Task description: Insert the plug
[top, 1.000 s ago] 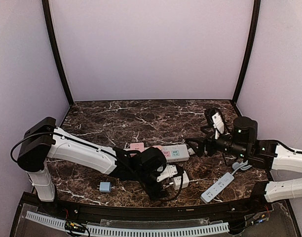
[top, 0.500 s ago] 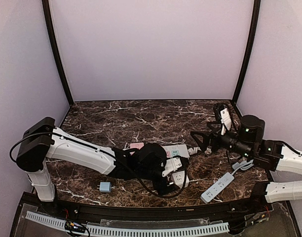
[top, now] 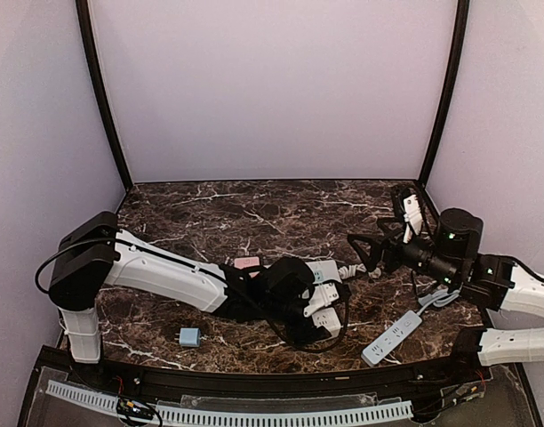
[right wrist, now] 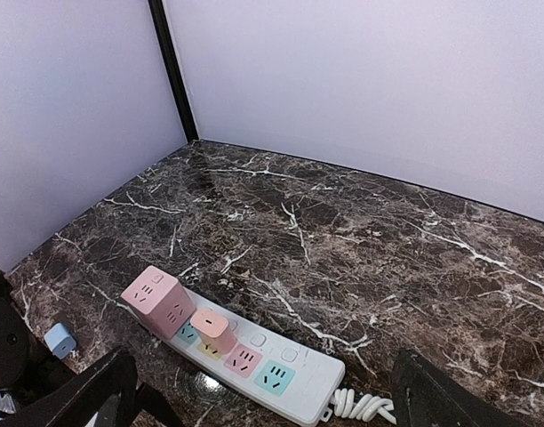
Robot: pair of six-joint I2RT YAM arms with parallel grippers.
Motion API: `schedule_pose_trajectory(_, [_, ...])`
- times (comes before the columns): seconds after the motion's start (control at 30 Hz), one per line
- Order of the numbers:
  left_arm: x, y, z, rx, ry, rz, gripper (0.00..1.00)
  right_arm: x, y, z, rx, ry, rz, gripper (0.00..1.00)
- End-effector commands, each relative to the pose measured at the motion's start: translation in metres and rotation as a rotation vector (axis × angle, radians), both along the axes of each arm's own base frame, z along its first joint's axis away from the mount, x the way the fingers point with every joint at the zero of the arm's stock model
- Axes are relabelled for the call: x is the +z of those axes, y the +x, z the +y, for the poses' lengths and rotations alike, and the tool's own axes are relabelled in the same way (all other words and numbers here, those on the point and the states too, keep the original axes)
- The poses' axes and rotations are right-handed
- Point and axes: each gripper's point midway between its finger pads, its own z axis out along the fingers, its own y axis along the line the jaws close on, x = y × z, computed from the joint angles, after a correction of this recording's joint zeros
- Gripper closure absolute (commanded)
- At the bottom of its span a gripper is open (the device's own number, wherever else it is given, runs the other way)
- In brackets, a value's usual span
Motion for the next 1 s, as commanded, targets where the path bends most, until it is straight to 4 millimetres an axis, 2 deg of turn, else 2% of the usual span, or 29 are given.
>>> schedule_pose_trajectory(0.0, [-0.002, -0.002, 0.004, -0.001, 0.033, 0.035, 0.2, -0.003, 0.002, -0.006, -0.029, 0.008, 0.011, 0.01])
schedule_pose_trajectory(0.27, [-0.015, -0.004, 0.011, 0.005, 0.082, 0.052, 0.26, -0.004, 0.002, -0.007, -0.032, 0.009, 0.015, 0.01])
schedule_pose_trajectory(0.6, [-0.018, -0.001, 0.003, -0.013, 0.03, 0.02, 0.57, -0.007, 0.003, -0.009, -0.048, 0.017, 0.025, 0.01])
schedule_pose_trajectory(0.7, [-0.017, -0.002, 0.003, -0.029, 0.01, -0.001, 0.61, -0.008, 0.006, -0.012, -0.08, 0.029, 0.039, 0.01])
schedule_pose_trajectory(0.8, [-0.006, -0.001, 0.004, -0.039, -0.034, -0.041, 0.64, -0.006, 0.008, -0.014, -0.105, 0.068, 0.069, 0.01])
schedule_pose_trajectory(0.97, [0.031, 0.007, 0.009, -0.056, -0.17, -0.204, 0.67, -0.003, 0.003, -0.014, -0.11, 0.142, 0.163, 0.01])
